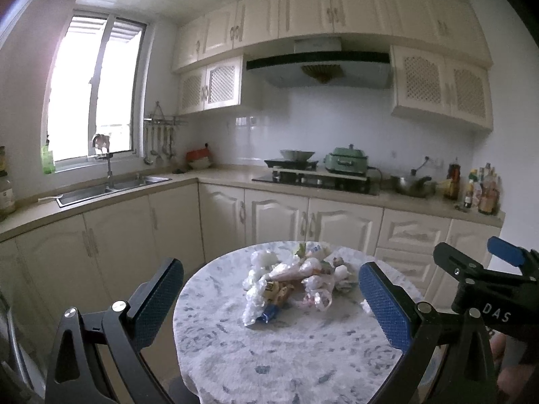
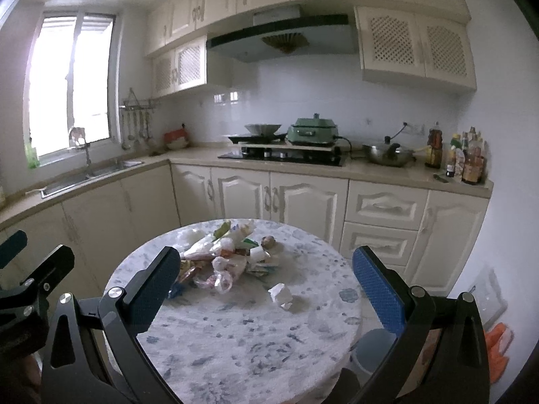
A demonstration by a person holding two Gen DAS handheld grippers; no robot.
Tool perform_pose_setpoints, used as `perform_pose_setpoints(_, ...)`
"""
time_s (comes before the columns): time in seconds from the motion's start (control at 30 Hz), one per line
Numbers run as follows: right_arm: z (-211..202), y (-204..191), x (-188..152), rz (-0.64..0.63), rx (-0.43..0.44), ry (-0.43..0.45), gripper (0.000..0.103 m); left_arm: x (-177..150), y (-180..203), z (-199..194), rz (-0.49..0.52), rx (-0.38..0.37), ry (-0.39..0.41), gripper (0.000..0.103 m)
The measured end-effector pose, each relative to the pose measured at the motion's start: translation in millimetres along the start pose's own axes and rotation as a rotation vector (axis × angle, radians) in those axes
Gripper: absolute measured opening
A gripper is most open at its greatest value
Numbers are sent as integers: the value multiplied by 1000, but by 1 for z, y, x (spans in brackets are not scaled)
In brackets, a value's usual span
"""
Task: Collect trash
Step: 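Move the right tool toward the white tissue ball on the table, then grasp the white tissue ball with the right tool while the left tool grasps a clear plastic bag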
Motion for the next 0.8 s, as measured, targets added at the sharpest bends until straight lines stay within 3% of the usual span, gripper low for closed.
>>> perform_pose_setpoints(0.47, 76, 10, -18, -8, 4, -136, 103, -17, 6, 89, 26, 4, -126, 102)
perform_pose_setpoints(0.8, 149, 33, -64, 6, 14, -303, 103, -41, 14, 171, 62, 39, -282, 102)
Point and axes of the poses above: each gripper's, at about its wrist camera, not at the fingertips, and z roughly the way its jaws point, y to its right, x to its top, the point moved 3 cm from there along z, roughly the way its jaws point, and after that the axes turned 5 degrees about x, right-handed, at the moved point
